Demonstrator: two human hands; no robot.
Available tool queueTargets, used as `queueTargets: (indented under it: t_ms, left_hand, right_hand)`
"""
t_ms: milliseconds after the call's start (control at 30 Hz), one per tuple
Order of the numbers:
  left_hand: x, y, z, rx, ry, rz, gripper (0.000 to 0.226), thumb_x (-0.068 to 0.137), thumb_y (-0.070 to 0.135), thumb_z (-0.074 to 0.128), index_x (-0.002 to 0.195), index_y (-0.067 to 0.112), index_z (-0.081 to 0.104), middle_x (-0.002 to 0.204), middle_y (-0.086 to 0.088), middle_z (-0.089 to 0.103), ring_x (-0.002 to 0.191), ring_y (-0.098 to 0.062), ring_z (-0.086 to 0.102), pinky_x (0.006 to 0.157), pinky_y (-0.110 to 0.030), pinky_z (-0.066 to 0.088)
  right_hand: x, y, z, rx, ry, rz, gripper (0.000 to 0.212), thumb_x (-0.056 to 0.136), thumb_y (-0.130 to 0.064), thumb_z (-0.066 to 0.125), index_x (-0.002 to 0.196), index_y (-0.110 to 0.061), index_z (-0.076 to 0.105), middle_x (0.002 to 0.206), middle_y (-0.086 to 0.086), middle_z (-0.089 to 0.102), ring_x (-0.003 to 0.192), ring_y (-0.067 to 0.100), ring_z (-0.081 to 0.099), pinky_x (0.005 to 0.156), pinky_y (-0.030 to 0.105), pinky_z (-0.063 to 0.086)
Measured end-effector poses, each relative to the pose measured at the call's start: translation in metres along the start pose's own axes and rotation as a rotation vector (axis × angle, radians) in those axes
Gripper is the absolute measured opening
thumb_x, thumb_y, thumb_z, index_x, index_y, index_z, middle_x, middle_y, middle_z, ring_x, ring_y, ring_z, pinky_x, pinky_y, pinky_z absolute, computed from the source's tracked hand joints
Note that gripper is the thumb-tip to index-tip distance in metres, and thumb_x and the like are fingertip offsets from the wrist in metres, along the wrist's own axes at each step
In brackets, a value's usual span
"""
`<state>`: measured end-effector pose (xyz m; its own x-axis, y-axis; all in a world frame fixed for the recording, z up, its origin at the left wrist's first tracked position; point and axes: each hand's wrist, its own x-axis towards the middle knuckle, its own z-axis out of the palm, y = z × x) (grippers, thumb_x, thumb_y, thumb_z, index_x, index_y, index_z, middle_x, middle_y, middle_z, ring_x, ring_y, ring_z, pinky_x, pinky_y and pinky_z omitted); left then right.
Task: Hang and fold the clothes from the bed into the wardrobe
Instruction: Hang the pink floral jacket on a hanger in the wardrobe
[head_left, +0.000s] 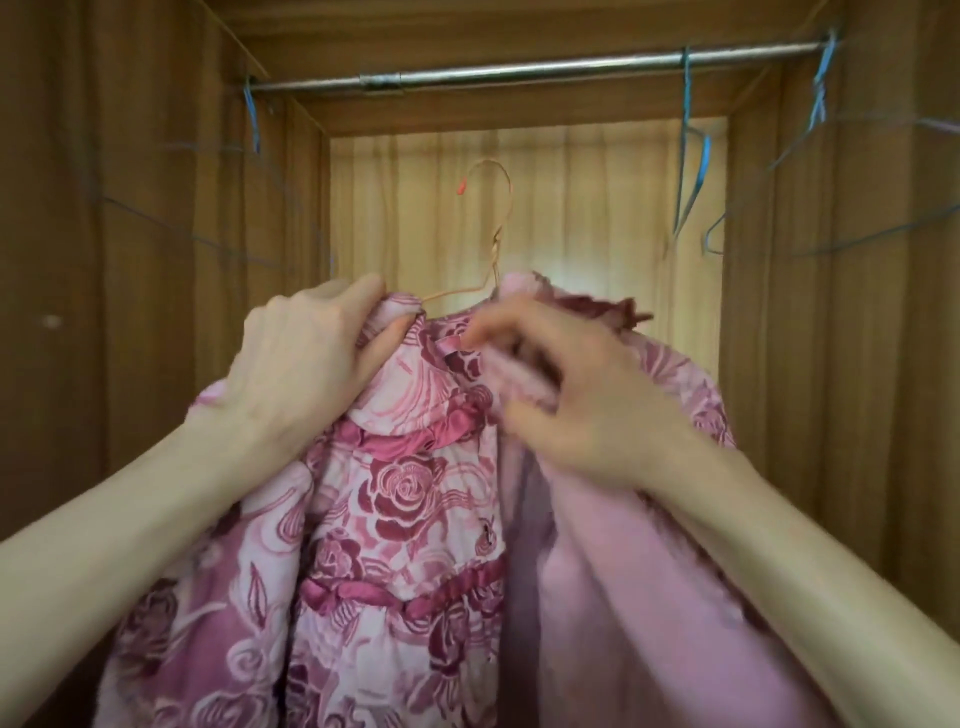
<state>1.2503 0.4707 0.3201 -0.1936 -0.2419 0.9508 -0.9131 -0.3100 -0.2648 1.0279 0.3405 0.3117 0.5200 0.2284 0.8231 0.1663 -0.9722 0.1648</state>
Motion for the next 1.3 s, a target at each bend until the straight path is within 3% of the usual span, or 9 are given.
queueTargets:
  t_ms: [100, 233, 400, 500, 600, 733, 900, 1100, 1300]
  left_hand:
    - [-0.018, -0.003, 0.004, -0.027, -0.003, -0.030, 0.044, 0.102, 0.059, 0.050, 0.087, 0.018, 0.044, 0.073, 0.003, 0.054, 0.063, -0.040, 0.062, 0.052, -0.032, 0.037]
    - [-0.034, -0.012, 0.001, -0.037, 0.019, -0.113, 0.041, 0.100, 0.050, 0.059, 0.085, 0.014, 0.046, 0.070, 0.005, 0.051, 0.062, -0.039, 0.061, 0.054, -0.033, 0.034]
    - [-0.035, -0.008, -0.009, -0.066, 0.055, -0.148, 0.039, 0.100, 0.046, 0.062, 0.084, 0.014, 0.045, 0.063, 0.015, 0.033, 0.060, -0.041, 0.058, 0.053, -0.036, 0.036]
    - [-0.037, -0.005, -0.013, -0.091, 0.058, -0.151, 0.039, 0.100, 0.045, 0.064, 0.083, 0.017, 0.043, 0.062, 0.018, 0.034, 0.059, -0.040, 0.056, 0.054, -0.034, 0.034]
    - [-0.042, -0.004, -0.014, -0.108, 0.052, -0.160, 0.040, 0.099, 0.047, 0.063, 0.084, 0.012, 0.049, 0.060, 0.014, 0.036, 0.056, -0.033, 0.050, 0.053, -0.035, 0.035]
    - [-0.047, -0.009, -0.016, -0.108, 0.024, -0.143, 0.041, 0.098, 0.049, 0.065, 0.087, 0.011, 0.054, 0.065, 0.006, 0.047, 0.059, -0.033, 0.055, 0.054, -0.038, 0.041]
    - [-0.048, -0.040, -0.020, -0.159, 0.024, -0.212, 0.045, 0.100, 0.056, 0.061, 0.085, 0.015, 0.049, 0.060, 0.005, 0.048, 0.056, -0.032, 0.054, 0.054, -0.037, 0.038]
    - [-0.047, -0.029, -0.008, -0.237, 0.010, -0.219, 0.046, 0.099, 0.056, 0.063, 0.085, 0.013, 0.051, 0.060, 0.001, 0.052, 0.056, -0.029, 0.054, 0.054, -0.043, 0.046]
    - [-0.041, -0.010, -0.004, -0.267, -0.003, -0.138, 0.039, 0.097, 0.048, 0.066, 0.084, 0.015, 0.050, 0.060, 0.010, 0.047, 0.055, -0.020, 0.048, 0.054, -0.034, 0.034]
  right_hand:
    - [-0.029, 0.006, 0.015, -0.059, -0.160, 0.004, 0.029, 0.090, -0.010, 0.062, 0.116, -0.022, 0.059, 0.090, -0.016, 0.058, 0.086, 0.001, 0.056, 0.079, 0.019, 0.040]
    - [-0.065, 0.029, 0.025, 0.266, 0.364, 0.357, 0.013, 0.100, -0.006, 0.061, 0.102, -0.019, 0.060, 0.090, -0.010, 0.065, 0.082, 0.008, 0.062, 0.073, 0.017, 0.044]
    - [-0.083, 0.082, 0.034, -0.326, 0.353, 0.335, 0.024, 0.100, -0.021, 0.054, 0.114, -0.007, 0.067, 0.120, -0.001, 0.060, 0.115, 0.024, 0.050, 0.099, 0.050, 0.041]
    - [-0.073, 0.082, 0.037, -0.539, 0.366, 0.338, 0.060, 0.094, -0.052, 0.059, 0.127, -0.001, 0.060, 0.129, 0.015, 0.054, 0.123, 0.037, 0.047, 0.107, 0.050, 0.036]
    - [-0.062, 0.086, 0.035, -0.608, 0.453, 0.253, 0.060, 0.092, -0.045, 0.064, 0.132, -0.001, 0.051, 0.130, 0.016, 0.049, 0.118, 0.036, 0.047, 0.099, 0.048, 0.037]
    - [-0.060, 0.109, 0.014, -0.280, 0.313, 0.120, 0.022, 0.100, -0.012, 0.056, 0.111, 0.006, 0.064, 0.115, 0.018, 0.064, 0.106, 0.035, 0.061, 0.094, 0.041, 0.050]
    - [-0.060, 0.120, -0.038, -0.277, 0.222, 0.116, 0.015, 0.099, -0.004, 0.051, 0.100, 0.005, 0.063, 0.104, 0.000, 0.055, 0.093, 0.005, 0.048, 0.086, 0.006, 0.035]
    - [-0.024, 0.076, -0.052, -0.203, 0.116, 0.283, 0.013, 0.096, -0.043, 0.047, 0.094, -0.033, 0.054, 0.093, -0.012, 0.062, 0.085, 0.004, 0.056, 0.076, 0.035, 0.047]
    - [0.002, 0.036, -0.029, -0.192, -0.238, 0.202, 0.031, 0.104, -0.051, 0.052, 0.128, -0.033, 0.058, 0.115, -0.013, 0.066, 0.104, 0.012, 0.061, 0.093, 0.042, 0.050]
